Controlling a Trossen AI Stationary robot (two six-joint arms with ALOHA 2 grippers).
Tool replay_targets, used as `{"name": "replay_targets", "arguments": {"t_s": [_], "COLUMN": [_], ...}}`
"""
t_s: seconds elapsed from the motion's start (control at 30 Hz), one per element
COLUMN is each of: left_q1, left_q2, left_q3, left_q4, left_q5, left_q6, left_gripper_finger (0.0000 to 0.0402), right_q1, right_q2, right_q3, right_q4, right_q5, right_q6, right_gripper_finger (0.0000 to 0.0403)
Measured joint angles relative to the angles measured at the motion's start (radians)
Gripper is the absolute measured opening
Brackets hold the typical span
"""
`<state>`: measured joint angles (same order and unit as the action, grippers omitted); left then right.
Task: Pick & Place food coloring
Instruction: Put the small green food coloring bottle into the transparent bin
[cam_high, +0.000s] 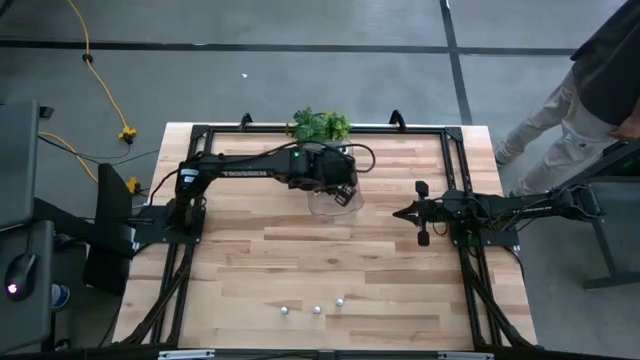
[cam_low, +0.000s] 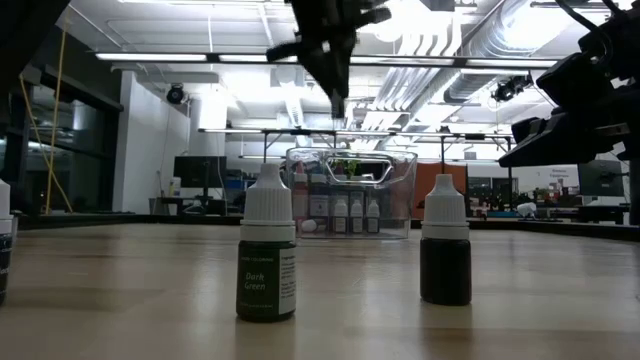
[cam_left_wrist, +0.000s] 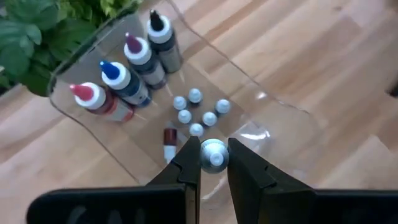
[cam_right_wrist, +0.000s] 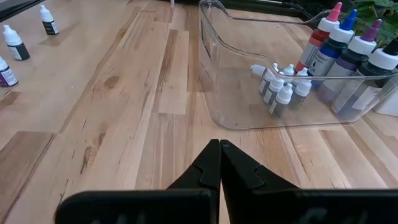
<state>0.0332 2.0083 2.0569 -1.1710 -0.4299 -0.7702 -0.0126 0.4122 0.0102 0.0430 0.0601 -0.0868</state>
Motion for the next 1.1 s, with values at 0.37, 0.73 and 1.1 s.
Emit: {"name": "replay_targets", "arguments": {"t_s": [0.37, 0.73, 1.1], "left_q1": [0.066, 0.058, 0.052], "left_q2": [0.004, 0.004, 0.005], "left_q3": [-0.232, -0.376, -0.496], "left_q4": [0.248, 0.402, 0.526], "left_q5": [0.081, 0.080, 0.158], "left_q6": [-0.059, -0.133, 0.082], "left_gripper_finger": [0.0042, 0.0042, 0.0052], "right_q1": [0.000, 0.000, 0.000], "right_q2": [0.000, 0.000, 0.000], "right_q3": [0.000, 0.000, 0.000], "right_q4": [0.000, 0.000, 0.000], "right_q5": [0.000, 0.000, 0.000], "right_q6": [0.000, 0.000, 0.000], "right_gripper_finger": [0.0000, 0.0000, 0.0000]}}
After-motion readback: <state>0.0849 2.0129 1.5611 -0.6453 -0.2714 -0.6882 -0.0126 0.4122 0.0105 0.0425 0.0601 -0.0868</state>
